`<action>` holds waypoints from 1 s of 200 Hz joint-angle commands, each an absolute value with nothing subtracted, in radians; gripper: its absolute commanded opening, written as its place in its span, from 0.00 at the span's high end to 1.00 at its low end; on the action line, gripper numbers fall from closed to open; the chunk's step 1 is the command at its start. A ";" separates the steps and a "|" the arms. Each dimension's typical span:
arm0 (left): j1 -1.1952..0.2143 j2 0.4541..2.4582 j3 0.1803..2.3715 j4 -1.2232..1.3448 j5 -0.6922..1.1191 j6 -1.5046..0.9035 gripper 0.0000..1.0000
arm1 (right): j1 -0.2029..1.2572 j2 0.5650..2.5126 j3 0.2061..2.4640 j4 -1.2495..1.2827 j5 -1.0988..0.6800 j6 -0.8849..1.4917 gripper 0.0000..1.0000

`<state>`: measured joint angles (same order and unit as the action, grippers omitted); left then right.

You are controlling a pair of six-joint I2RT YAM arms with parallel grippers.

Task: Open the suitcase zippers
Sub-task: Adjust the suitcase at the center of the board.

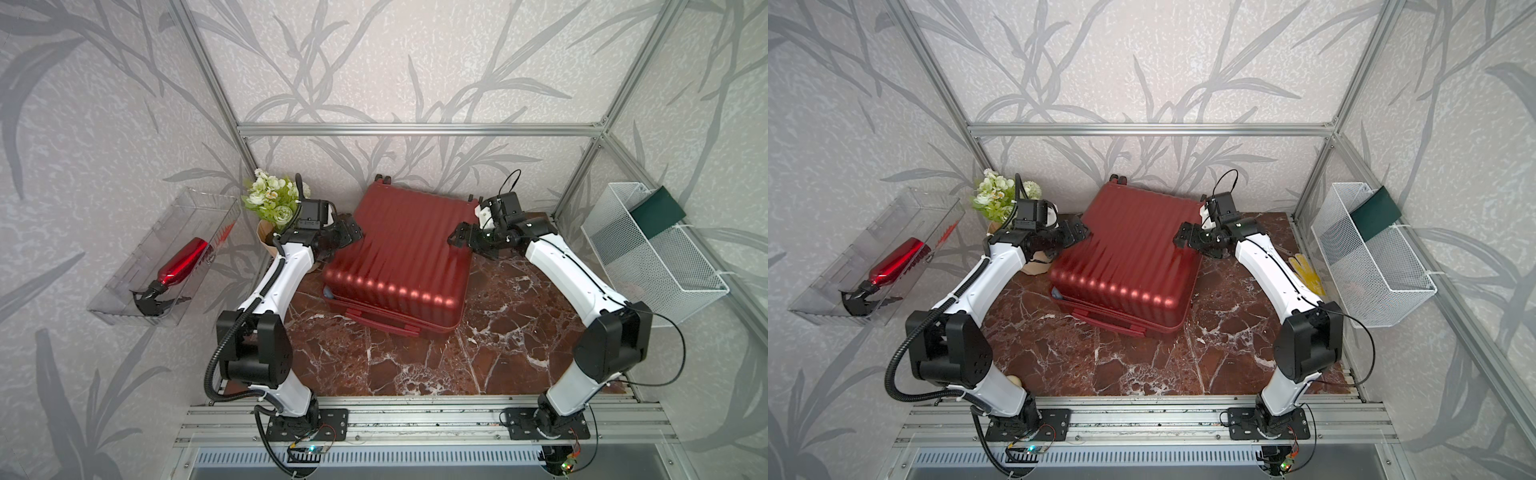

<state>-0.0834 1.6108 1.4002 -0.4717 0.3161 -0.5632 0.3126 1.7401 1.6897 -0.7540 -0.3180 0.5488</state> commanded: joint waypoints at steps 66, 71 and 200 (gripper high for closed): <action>-0.417 1.438 1.191 -0.220 0.674 -0.926 0.01 | 0.306 2.226 2.441 -1.103 -0.490 0.200 0.03; -0.455 1.439 1.187 -0.190 0.670 -0.942 0.01 | 0.305 2.229 2.440 -1.077 -0.523 0.206 0.03; -0.435 1.380 1.522 -0.645 -0.023 -0.497 0.01 | 0.379 1.516 1.854 -0.994 0.282 0.446 0.08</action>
<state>-0.5274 1.3594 1.4834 -0.5365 0.1154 -0.6163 0.3840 1.7882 2.2326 -1.0729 0.2127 0.2676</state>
